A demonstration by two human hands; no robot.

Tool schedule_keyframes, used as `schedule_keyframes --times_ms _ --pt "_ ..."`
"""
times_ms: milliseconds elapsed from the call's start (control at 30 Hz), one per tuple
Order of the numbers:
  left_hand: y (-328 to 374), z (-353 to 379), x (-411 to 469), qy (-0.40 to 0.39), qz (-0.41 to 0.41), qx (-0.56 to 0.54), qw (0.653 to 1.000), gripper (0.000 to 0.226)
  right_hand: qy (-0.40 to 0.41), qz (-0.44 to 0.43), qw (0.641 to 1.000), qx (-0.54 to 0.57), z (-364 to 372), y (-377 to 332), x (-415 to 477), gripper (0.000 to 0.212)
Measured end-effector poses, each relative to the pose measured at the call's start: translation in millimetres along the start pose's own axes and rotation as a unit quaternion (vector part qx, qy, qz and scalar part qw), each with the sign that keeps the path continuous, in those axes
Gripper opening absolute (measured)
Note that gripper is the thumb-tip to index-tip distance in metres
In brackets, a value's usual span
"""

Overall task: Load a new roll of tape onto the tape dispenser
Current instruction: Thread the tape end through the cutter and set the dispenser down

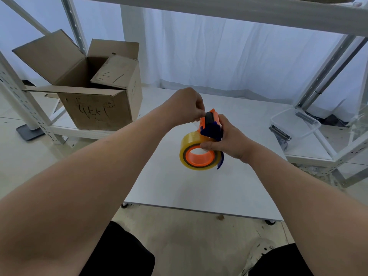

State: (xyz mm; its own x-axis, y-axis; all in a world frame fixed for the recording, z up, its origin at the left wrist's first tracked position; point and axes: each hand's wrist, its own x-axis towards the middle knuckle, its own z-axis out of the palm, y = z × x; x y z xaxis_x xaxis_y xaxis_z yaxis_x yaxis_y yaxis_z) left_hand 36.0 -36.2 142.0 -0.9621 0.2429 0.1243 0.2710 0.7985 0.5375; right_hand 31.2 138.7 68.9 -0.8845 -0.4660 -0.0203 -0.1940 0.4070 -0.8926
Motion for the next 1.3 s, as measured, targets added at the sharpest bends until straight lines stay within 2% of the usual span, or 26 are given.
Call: schedule_keyframes --times_ms 400,933,1133,1300 --pt "0 4 -2 0.026 -0.02 0.004 0.999 0.012 0.006 0.009 1.0 0.011 -6 2 1 0.067" --pt "-5 4 1 0.034 -0.012 0.0 0.999 0.012 -0.02 0.005 0.999 -0.041 1 -2 5 0.069" --pt "-13 6 3 0.046 -0.026 -0.014 0.999 0.011 -0.016 0.005 1.0 -0.019 5 -3 6 0.066" --pt "-18 9 5 0.043 -0.049 -0.034 0.997 0.012 -0.017 0.004 0.998 -0.06 10 -4 7 0.069"
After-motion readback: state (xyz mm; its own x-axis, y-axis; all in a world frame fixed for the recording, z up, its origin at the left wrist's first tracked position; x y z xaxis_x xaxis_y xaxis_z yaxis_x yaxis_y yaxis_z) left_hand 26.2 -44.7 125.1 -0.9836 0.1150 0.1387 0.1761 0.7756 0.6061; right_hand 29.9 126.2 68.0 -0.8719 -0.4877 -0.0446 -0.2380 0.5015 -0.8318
